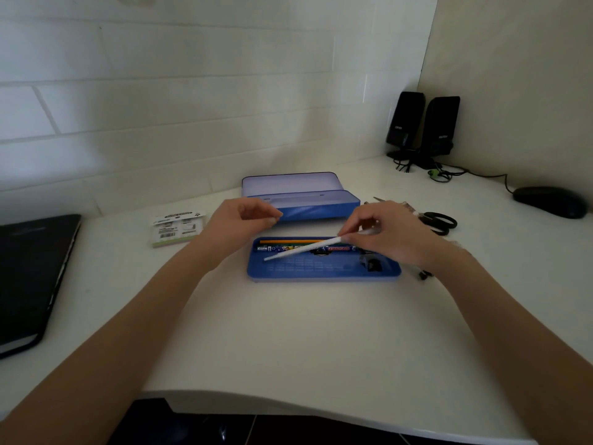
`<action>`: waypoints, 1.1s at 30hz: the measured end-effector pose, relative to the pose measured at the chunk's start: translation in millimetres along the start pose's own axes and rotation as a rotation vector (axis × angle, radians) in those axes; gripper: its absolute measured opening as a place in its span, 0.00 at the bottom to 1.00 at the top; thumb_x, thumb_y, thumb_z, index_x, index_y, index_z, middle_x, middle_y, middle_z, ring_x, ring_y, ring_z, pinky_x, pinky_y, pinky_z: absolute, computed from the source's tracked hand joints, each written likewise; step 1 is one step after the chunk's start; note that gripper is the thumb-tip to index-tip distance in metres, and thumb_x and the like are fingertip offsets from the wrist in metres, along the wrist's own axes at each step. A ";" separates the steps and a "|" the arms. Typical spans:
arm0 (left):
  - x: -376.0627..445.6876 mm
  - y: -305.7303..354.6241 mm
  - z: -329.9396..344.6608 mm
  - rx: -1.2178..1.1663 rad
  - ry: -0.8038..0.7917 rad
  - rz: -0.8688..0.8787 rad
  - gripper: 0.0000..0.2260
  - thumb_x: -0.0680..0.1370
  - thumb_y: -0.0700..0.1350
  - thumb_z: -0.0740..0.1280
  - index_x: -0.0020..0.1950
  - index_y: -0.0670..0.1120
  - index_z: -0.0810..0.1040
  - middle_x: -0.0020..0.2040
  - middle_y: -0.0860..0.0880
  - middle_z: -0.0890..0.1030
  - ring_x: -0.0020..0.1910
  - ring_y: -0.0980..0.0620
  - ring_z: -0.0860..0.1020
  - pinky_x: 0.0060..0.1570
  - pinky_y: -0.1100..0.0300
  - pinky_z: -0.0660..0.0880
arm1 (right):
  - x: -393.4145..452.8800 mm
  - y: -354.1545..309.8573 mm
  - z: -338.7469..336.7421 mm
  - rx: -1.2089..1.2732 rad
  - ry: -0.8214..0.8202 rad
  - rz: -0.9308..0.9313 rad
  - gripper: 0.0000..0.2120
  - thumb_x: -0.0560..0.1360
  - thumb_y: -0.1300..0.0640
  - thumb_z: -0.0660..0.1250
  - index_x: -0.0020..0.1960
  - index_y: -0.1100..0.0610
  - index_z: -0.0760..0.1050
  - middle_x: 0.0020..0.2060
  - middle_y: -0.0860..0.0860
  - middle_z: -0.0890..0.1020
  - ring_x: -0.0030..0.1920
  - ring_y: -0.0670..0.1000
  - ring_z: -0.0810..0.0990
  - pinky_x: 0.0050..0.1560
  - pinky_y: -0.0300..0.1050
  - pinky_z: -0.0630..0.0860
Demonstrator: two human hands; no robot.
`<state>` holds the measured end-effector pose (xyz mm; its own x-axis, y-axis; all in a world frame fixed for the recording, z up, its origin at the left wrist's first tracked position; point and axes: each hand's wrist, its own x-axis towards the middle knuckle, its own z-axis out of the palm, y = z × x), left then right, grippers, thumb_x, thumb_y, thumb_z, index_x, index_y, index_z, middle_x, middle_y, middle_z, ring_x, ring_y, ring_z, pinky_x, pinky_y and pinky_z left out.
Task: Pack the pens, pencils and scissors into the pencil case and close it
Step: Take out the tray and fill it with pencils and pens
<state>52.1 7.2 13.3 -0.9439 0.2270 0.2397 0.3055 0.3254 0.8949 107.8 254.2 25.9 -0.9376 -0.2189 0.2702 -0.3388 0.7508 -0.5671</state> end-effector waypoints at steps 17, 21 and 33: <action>-5.5 -4.9 7.2 0.120 -0.307 0.040 0.16 0.67 0.32 0.74 0.48 0.51 0.79 0.51 0.57 0.82 0.48 0.67 0.79 0.49 0.76 0.72 | 3.5 -6.0 27.5 -0.203 -0.023 -0.021 0.02 0.72 0.53 0.70 0.42 0.50 0.79 0.42 0.44 0.78 0.44 0.45 0.75 0.48 0.41 0.74; -4.7 -6.7 7.1 0.117 -0.295 0.033 0.16 0.67 0.33 0.74 0.47 0.52 0.79 0.51 0.57 0.82 0.49 0.66 0.80 0.50 0.76 0.72 | 5.3 2.9 16.4 -0.137 0.179 0.018 0.03 0.75 0.53 0.66 0.46 0.48 0.79 0.43 0.43 0.78 0.43 0.46 0.76 0.50 0.43 0.73; -5.3 -6.6 8.1 0.113 -0.302 0.027 0.15 0.68 0.33 0.74 0.49 0.49 0.80 0.51 0.56 0.83 0.51 0.63 0.80 0.49 0.75 0.73 | 3.7 55.4 -11.7 -0.370 -0.012 0.429 0.21 0.81 0.58 0.53 0.73 0.48 0.63 0.71 0.56 0.69 0.65 0.57 0.72 0.61 0.46 0.70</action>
<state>56.1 11.3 3.1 -0.8606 0.4936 0.1255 0.3581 0.4113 0.8382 86.5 302.3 4.5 -0.9866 0.1491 0.0656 0.1215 0.9419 -0.3130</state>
